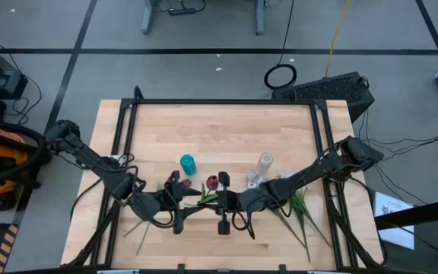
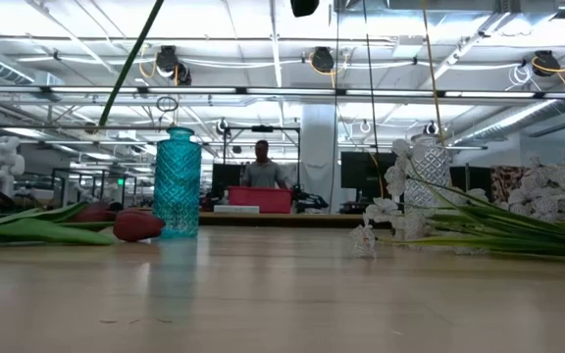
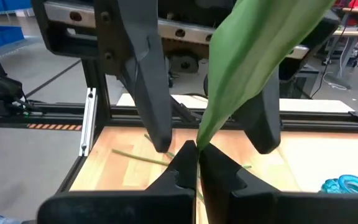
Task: Sort flowers into vase by color
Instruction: Put the top red tulip into the blue vase
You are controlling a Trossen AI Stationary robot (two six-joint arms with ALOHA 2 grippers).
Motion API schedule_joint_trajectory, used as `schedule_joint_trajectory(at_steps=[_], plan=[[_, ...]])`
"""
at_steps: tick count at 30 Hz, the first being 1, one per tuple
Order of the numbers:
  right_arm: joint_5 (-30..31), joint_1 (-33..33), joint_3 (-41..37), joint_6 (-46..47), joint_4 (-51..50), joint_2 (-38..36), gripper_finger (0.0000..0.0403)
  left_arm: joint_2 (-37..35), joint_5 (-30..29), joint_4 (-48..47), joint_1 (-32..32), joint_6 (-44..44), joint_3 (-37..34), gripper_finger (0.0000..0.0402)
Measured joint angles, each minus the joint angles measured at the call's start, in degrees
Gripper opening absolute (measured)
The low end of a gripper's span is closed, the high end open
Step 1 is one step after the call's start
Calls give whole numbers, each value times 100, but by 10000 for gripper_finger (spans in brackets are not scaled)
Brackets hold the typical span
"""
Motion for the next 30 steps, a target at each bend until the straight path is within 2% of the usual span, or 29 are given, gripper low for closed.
schedule_joint_trajectory(at_steps=[8, 18, 20, 23, 27, 30], plan=[[2, 0, 1, -2, 11, 0, 0, 0, 6, 66, 83, 171, 0, 151], [4, 0, 2, -2, -24, 2, 0, 0, 234, 67, 82, 481, 0, 19], [55, 1, 1, 22, -25, 3, 6, 0, 279, 67, 82, 500, 0, 10], [269, 4, 2, 46, -23, 4, 40, -29, 278, 41, 84, 574, 0, 16], [696, 48, 2, 42, -28, 4, 112, -253, 279, 11, 75, 787, -2, 17], [792, 77, 2, 109, -265, 4, 161, -584, 273, 20, 69, 1078, -2, 17]])
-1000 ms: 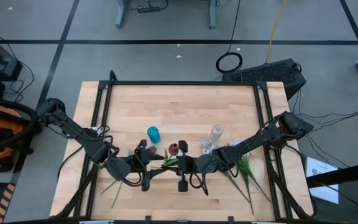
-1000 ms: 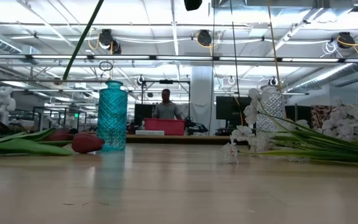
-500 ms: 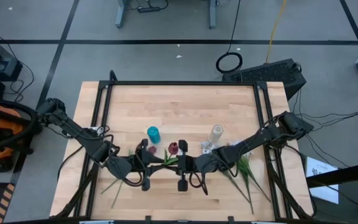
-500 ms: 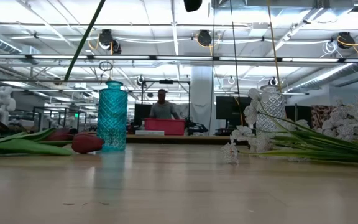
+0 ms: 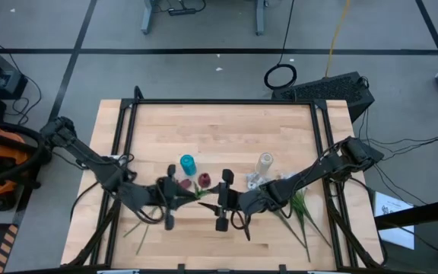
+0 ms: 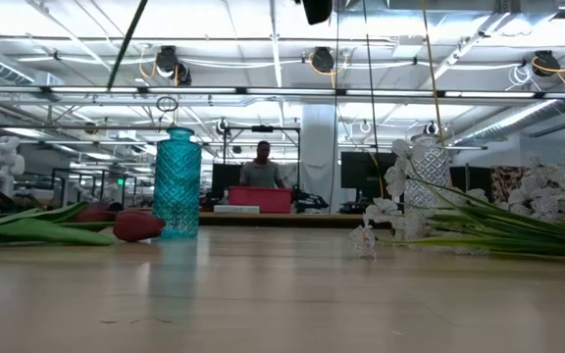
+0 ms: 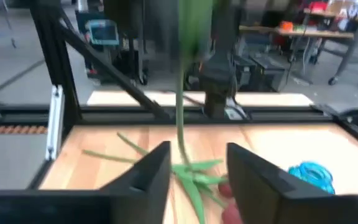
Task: Sort flowers into vase by color
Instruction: Put the top red tulip into the blue vase
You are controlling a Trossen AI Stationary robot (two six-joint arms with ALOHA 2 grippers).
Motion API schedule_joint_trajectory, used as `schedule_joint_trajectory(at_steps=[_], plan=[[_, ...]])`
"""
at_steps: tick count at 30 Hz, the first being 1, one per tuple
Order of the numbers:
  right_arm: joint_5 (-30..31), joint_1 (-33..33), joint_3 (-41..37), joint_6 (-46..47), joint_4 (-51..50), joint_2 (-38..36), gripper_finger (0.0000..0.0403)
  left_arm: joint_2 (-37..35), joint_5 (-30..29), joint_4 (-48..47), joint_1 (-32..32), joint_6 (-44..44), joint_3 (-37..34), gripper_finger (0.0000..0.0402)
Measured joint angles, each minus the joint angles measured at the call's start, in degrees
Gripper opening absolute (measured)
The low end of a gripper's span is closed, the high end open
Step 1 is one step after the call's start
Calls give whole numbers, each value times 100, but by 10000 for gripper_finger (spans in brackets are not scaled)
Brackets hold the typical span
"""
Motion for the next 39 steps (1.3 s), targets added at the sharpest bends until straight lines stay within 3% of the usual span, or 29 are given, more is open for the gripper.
schedule_joint_trajectory(at_steps=[4, 8, 13, 19, 26, 39], plan=[[-6, 45, 0, 308, -262, 0, 210, -510, -163, -55, 17, 427, 0, 17], [-44, 159, 0, 546, -558, 25, 236, -1084, -900, -173, 17, 865, 0, 17], [-20, 291, 0, 693, -887, 52, 241, -1505, -1758, -428, 37, 1098, 0, 17], [348, 282, 0, 805, -1051, 54, 229, -1510, -1859, -287, 235, 1066, -86, 17], [450, 241, 0, 786, -1032, 50, 213, -1510, -1859, 1676, 687, 1766, -888, 17], [465, 229, 0, 986, -1039, 50, 203, -1565, -1884, 4316, 990, 1793, -2412, 17]])
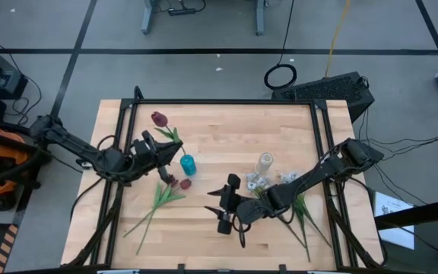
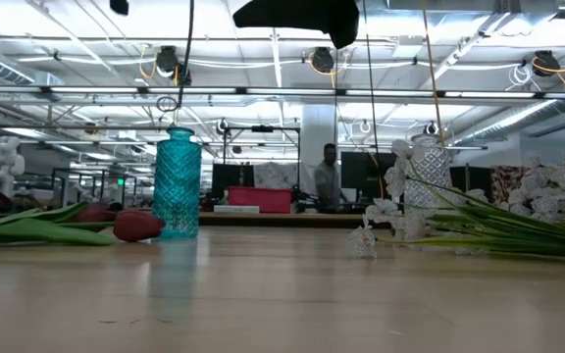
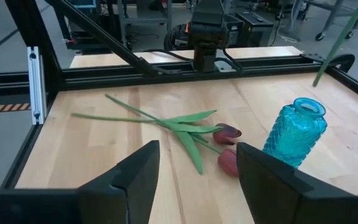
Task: Sort flowers into vase by color
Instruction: Put the top red tulip into the blue vase
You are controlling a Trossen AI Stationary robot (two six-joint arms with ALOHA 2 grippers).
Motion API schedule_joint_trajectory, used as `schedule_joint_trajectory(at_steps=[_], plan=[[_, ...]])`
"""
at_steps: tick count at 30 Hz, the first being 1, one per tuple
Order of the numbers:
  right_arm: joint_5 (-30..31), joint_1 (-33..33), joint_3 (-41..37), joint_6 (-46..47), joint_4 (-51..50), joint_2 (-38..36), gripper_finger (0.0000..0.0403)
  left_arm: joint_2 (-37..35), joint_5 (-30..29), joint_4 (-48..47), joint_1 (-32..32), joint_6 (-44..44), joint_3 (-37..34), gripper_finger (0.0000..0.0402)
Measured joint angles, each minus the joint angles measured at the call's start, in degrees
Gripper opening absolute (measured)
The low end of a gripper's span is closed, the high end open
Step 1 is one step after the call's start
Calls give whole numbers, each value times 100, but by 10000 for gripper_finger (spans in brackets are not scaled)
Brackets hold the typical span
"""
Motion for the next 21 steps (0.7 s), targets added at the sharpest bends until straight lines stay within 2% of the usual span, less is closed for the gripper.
schedule_joint_trajectory(at_steps=[6, 21], plan=[[113, -2, 0, -2, -9, 0, 203, -115, 123, 696, 8, 138, -433, 17], [297, -46, -2, -2, -4, 0, 203, -157, 803, 417, 235, -12, -659, 17]])
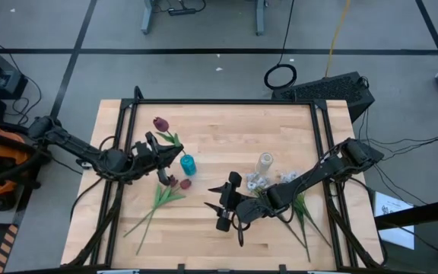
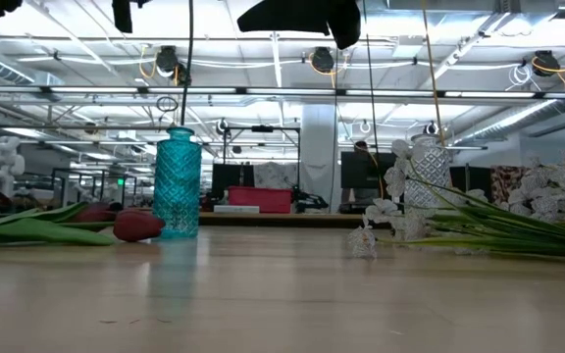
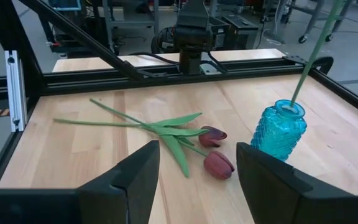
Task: Sort flowers into vase by color
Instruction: Put the top red tulip into the blue vase
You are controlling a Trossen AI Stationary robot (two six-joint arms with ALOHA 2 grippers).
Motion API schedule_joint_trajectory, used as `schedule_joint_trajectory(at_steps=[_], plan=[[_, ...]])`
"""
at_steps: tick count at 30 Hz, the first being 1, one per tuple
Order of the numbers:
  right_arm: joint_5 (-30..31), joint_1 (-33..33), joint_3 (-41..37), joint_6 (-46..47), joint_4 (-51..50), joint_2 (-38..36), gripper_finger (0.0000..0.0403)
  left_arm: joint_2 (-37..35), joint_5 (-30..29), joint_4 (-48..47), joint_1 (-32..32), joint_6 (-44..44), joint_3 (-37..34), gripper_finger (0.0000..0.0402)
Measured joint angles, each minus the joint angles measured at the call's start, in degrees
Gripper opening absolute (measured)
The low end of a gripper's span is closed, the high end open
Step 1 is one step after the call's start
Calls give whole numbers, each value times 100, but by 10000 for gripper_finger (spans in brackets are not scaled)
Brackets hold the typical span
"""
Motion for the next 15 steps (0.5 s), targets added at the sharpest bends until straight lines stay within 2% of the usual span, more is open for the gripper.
schedule_joint_trajectory(at_steps=[10, 15], plan=[[-2, 0, 0, 0, -2, -2, 203, 2, -8, -377, 38, -14, 0, 17], [0, 0, 0, 0, -9, -2, 203, 3, -80, -700, 103, -339, 0, 18]])
